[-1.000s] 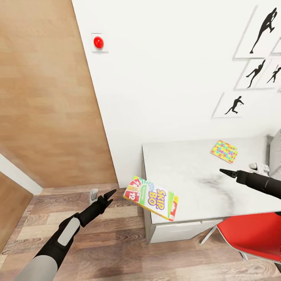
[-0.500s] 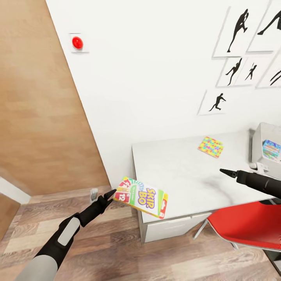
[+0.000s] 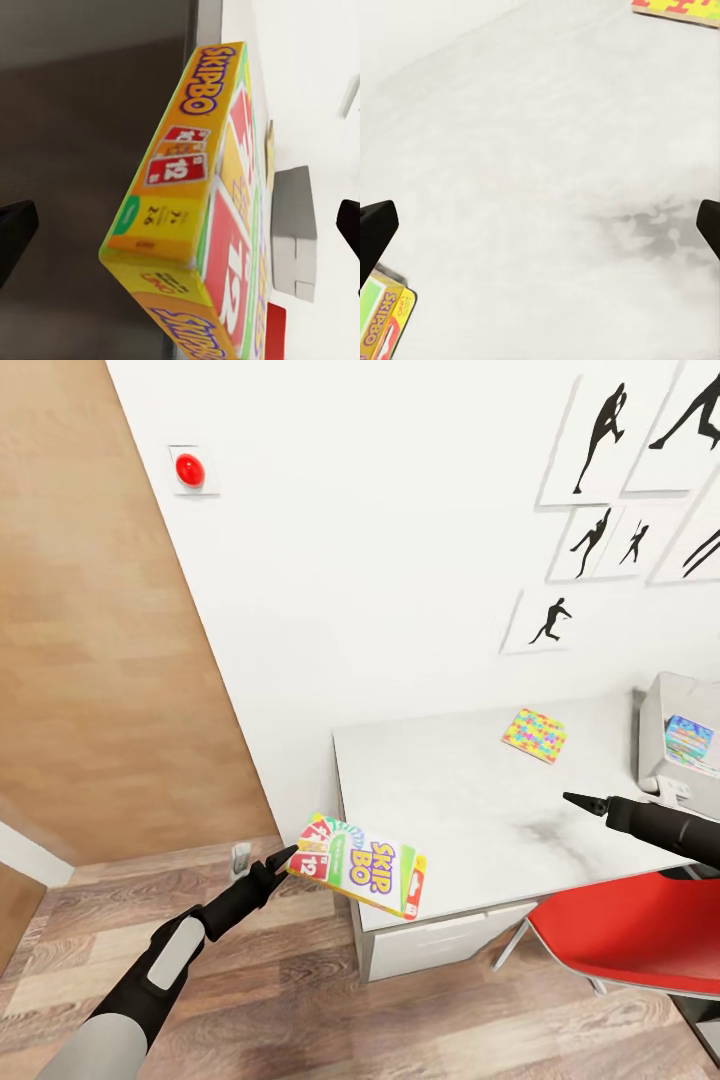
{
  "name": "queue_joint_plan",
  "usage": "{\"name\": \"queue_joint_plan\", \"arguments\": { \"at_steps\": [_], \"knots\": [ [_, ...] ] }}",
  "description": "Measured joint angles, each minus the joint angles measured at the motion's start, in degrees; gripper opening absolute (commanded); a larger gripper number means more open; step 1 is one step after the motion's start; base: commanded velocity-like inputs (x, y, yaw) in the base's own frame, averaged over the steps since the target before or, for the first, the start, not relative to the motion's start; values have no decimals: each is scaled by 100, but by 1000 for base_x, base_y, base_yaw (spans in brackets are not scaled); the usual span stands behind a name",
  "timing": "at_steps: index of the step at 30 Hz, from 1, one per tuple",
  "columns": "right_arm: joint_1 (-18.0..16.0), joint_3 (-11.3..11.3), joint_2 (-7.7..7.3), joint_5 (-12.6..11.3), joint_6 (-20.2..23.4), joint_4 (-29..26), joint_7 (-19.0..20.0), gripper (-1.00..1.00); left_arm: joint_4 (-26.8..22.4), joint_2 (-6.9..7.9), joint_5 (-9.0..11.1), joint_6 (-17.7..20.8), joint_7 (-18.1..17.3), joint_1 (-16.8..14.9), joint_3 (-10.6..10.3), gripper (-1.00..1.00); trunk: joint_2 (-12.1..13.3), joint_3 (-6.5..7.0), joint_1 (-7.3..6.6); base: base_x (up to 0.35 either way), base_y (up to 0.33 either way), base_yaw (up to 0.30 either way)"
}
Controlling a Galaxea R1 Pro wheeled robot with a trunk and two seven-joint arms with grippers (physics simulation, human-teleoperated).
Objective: Put all the toys in the child's room - the three board games (two on the bed and one on the table), the two jigsaw puzzles on the table, and the tennis ball on the table - inside the toy box on the table in the child's room.
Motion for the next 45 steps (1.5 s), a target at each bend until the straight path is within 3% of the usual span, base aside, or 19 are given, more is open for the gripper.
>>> {"name": "queue_joint_plan", "arguments": {
  "at_steps": [45],
  "knots": [
    [9, 0, -19, 0, 0, -1, 32, 100, 172, 32, -8, 14, 180, -12, 42, 100, 0, 0, 0, 0, 0, -2]
  ]
}}
